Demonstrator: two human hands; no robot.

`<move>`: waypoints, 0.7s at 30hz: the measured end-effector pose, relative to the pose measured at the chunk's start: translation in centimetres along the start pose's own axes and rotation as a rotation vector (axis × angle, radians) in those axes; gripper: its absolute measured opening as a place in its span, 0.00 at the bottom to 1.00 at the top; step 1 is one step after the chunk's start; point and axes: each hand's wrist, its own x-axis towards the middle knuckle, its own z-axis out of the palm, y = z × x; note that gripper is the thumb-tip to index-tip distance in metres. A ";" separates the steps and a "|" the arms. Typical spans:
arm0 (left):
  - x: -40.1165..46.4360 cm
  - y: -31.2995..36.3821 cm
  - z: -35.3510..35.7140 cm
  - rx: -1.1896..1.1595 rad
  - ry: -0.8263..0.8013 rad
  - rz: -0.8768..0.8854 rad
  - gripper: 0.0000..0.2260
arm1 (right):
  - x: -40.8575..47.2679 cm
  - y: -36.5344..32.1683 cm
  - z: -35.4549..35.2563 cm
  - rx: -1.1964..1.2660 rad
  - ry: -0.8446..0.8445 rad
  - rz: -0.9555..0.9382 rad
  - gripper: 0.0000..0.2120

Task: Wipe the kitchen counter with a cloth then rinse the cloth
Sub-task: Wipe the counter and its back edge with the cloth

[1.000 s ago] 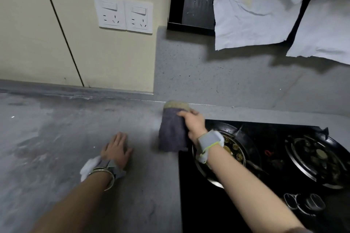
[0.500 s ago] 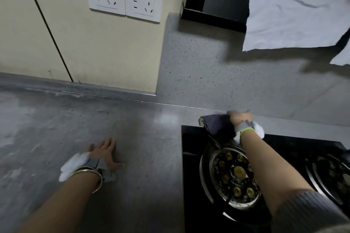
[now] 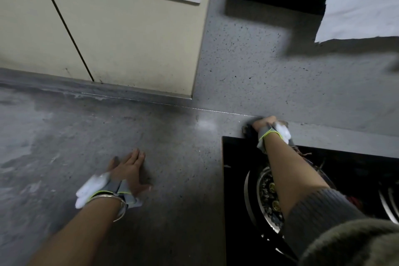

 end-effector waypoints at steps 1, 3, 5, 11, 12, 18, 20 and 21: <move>0.0 0.0 0.0 0.002 -0.003 -0.001 0.47 | -0.5 -0.6 0.6 -0.013 0.012 -0.019 0.23; 0.1 0.0 -0.1 0.006 -0.012 0.006 0.48 | -1.8 -2.0 1.6 -0.081 0.027 -0.075 0.21; 0.1 0.0 -0.1 -0.003 -0.022 0.015 0.49 | -3.4 -3.5 2.5 -0.068 0.032 -0.159 0.18; 0.0 0.2 -0.3 0.018 -0.019 0.007 0.49 | -6.3 -5.0 4.8 -0.054 -0.027 -0.384 0.19; -0.1 0.4 -0.4 0.033 -0.025 0.005 0.50 | -6.9 -4.9 5.3 -0.064 -0.047 -0.448 0.21; -0.9 1.0 -1.5 0.065 -0.050 0.008 0.48 | -9.0 -3.2 7.6 -0.177 -0.149 -0.741 0.30; -1.3 1.2 -1.5 0.090 -0.065 0.010 0.48 | -8.9 -2.0 7.9 -0.185 -0.137 -0.807 0.33; -1.6 1.3 -1.6 0.099 -0.076 0.012 0.47 | -9.1 -1.4 8.1 -0.201 -0.129 -0.840 0.34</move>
